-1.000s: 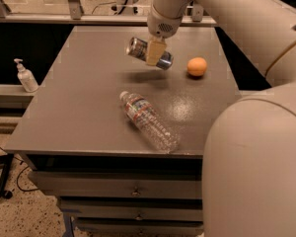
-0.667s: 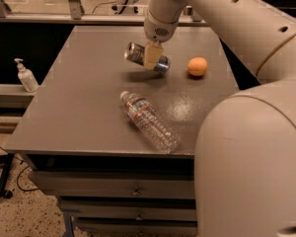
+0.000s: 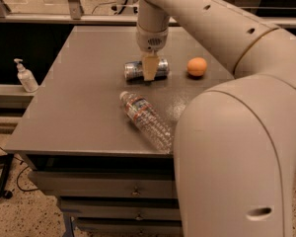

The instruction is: Knock redbull can over

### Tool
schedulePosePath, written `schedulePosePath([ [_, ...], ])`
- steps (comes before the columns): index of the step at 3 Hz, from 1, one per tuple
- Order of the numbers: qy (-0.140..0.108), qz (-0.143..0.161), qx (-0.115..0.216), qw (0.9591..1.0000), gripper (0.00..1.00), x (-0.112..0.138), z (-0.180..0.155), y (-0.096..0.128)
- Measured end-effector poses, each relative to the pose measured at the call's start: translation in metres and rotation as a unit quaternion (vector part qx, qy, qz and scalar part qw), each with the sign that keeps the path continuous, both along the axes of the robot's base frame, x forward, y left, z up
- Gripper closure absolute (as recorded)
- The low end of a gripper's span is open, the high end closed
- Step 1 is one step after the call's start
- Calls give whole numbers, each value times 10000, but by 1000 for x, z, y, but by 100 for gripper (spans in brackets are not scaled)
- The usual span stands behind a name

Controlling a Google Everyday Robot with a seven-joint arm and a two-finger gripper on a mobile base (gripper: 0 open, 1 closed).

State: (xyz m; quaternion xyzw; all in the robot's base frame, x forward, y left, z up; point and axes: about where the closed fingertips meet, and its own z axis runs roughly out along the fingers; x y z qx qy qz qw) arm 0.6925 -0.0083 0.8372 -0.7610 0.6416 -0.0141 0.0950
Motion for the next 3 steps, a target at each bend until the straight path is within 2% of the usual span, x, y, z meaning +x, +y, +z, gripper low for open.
schedulePosePath([
  [1, 91, 201, -243, 9995, 54, -4, -4, -1],
  [3, 199, 467, -467, 9976, 8, -5, -1, -4],
])
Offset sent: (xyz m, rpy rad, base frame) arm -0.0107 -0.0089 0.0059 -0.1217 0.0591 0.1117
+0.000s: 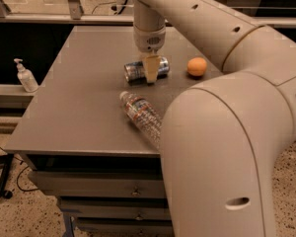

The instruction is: Knock redbull can over

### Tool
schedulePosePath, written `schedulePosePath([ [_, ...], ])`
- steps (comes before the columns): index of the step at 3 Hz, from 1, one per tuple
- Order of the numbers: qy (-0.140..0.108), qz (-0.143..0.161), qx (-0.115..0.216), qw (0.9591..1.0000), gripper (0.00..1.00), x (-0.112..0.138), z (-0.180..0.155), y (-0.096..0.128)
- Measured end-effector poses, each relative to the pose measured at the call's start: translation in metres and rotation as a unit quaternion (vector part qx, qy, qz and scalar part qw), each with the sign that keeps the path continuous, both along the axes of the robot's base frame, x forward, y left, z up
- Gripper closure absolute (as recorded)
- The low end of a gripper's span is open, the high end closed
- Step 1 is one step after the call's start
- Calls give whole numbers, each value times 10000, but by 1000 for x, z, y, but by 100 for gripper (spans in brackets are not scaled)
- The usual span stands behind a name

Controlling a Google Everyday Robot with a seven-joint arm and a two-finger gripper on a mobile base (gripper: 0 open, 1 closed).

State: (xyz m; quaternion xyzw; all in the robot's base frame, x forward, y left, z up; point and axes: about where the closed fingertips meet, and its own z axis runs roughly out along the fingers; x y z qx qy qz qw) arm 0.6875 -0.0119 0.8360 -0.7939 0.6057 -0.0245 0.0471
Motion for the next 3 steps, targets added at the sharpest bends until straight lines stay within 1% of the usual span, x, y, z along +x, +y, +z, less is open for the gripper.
schedulePosePath([
  [1, 21, 71, -39, 10000, 0, 0, 2, 0],
  [3, 38, 116, -41, 9999, 0, 1, 2, -1],
])
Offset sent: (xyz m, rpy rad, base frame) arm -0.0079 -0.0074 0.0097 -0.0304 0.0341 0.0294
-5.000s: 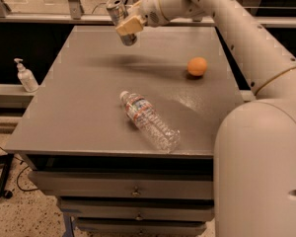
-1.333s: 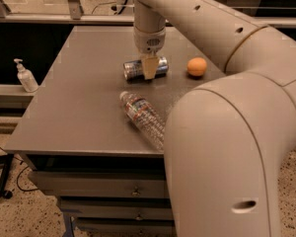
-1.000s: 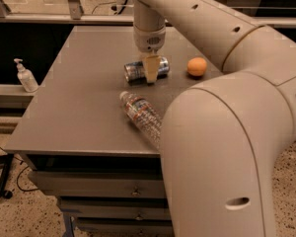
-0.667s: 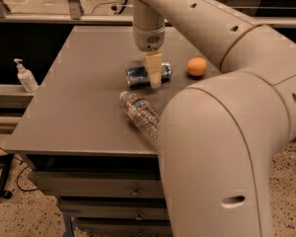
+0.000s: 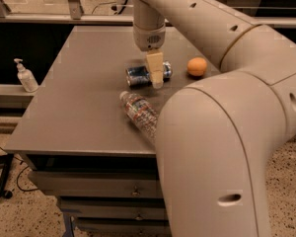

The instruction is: Knock redbull can over

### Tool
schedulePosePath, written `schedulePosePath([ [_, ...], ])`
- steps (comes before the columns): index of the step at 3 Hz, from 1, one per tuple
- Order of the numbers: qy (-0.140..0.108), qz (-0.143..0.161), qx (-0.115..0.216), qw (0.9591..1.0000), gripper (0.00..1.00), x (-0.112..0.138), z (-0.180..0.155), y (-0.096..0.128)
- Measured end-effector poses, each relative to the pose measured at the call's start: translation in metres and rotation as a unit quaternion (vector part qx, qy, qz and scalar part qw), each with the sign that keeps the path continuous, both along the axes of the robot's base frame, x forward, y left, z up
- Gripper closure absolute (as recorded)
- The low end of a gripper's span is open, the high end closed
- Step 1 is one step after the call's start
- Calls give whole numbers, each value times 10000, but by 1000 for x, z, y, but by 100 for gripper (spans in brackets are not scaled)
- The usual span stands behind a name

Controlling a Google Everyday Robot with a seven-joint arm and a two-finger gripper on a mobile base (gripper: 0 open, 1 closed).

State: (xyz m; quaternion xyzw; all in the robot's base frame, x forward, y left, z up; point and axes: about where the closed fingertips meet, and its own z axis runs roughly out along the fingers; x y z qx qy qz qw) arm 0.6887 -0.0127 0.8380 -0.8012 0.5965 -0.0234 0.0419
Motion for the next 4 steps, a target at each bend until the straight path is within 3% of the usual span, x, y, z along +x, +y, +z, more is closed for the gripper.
schedulePosePath([
  [1, -9, -110, 207, 9997, 0, 1, 4, -3],
  [2, -144, -524, 884, 9946, 0, 0, 22, -17],
  [3, -365, -1066, 1859, 9761, 0, -9, 51, -44],
  [4, -589, -1536, 2964, 9408, 0, -26, 74, -71],
])
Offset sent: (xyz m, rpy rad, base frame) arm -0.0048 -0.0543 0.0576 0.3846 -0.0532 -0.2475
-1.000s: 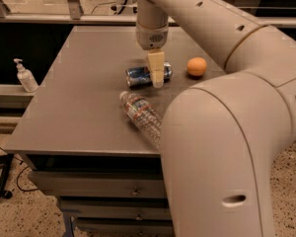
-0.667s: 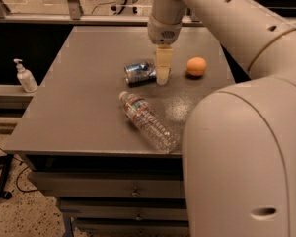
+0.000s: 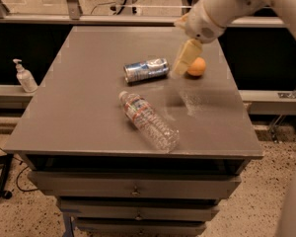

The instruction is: Knock redbull can over

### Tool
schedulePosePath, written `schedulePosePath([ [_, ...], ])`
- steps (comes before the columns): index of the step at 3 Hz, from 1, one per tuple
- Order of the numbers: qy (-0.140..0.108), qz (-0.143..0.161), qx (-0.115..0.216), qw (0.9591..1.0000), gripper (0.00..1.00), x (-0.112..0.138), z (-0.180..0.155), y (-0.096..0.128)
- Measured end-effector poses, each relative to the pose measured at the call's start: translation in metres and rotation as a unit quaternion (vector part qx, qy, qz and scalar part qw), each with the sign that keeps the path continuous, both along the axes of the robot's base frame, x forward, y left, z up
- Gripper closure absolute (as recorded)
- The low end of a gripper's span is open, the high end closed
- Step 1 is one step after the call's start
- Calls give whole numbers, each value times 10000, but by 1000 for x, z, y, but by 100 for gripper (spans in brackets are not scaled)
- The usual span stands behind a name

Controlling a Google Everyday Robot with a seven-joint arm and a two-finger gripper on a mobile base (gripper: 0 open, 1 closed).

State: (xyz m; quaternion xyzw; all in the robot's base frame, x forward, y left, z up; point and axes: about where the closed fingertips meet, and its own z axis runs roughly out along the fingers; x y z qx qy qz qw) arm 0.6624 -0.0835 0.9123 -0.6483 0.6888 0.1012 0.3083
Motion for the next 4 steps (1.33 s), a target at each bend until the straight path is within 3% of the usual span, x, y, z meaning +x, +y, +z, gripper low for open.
schedulePosePath([
  [1, -233, -286, 1093, 9933, 0, -25, 6, -13],
  [2, -544, -599, 2040, 9756, 0, -39, -1, -27],
  [3, -934, -977, 2487, 9591, 0, -40, 21, -52],
  [4, -925, -1003, 2484, 9590, 0, -40, 21, -54],
])
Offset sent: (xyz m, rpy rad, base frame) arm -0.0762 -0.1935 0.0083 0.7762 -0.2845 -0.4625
